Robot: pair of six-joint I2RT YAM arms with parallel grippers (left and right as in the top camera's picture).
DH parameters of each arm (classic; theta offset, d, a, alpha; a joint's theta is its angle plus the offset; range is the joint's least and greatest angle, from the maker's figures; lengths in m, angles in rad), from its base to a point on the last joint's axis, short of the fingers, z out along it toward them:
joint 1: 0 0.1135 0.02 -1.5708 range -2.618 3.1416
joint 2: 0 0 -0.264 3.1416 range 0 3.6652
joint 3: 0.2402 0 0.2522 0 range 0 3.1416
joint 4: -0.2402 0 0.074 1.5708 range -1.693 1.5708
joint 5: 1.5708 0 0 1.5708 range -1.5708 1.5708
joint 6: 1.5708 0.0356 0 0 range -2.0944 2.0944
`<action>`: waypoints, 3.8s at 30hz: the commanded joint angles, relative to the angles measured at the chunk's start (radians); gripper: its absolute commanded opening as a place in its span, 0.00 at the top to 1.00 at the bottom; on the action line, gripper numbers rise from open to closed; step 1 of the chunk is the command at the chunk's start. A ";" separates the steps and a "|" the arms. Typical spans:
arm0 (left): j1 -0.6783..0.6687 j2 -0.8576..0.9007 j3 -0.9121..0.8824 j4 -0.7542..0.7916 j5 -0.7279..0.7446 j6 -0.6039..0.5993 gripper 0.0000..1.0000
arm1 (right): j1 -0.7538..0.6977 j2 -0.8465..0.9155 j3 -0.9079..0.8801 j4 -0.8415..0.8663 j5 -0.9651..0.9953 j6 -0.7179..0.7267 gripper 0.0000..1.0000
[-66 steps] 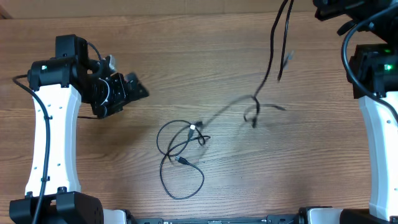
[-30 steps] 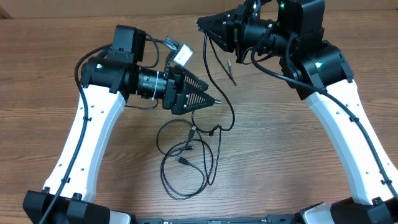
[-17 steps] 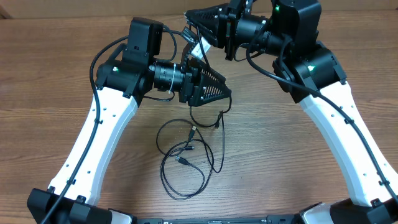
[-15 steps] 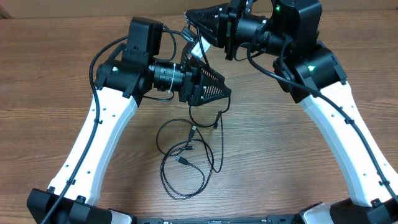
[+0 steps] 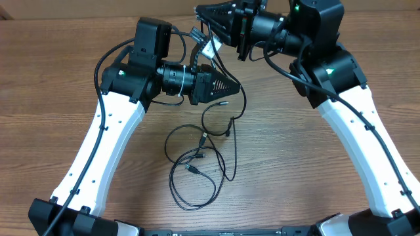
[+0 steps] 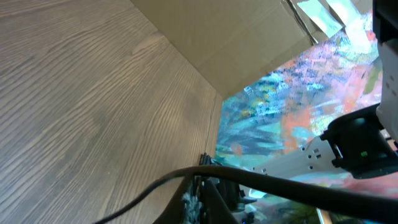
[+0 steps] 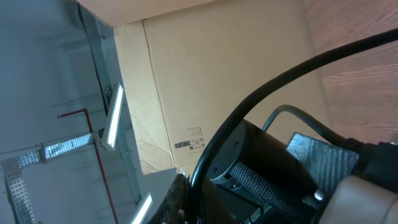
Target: Untangle cables
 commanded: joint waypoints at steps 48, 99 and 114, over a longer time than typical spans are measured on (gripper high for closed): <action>0.014 -0.068 0.056 0.245 -0.111 -0.592 0.96 | -0.309 -0.001 0.014 -0.304 -0.077 -0.447 0.57; 0.318 -0.076 0.390 0.869 -0.436 -1.749 0.96 | -0.167 0.013 0.012 -0.774 -0.003 -1.543 0.00; 0.379 -0.073 0.390 0.900 -0.517 -1.805 0.96 | 0.009 0.038 -0.141 -0.795 0.159 -1.488 0.00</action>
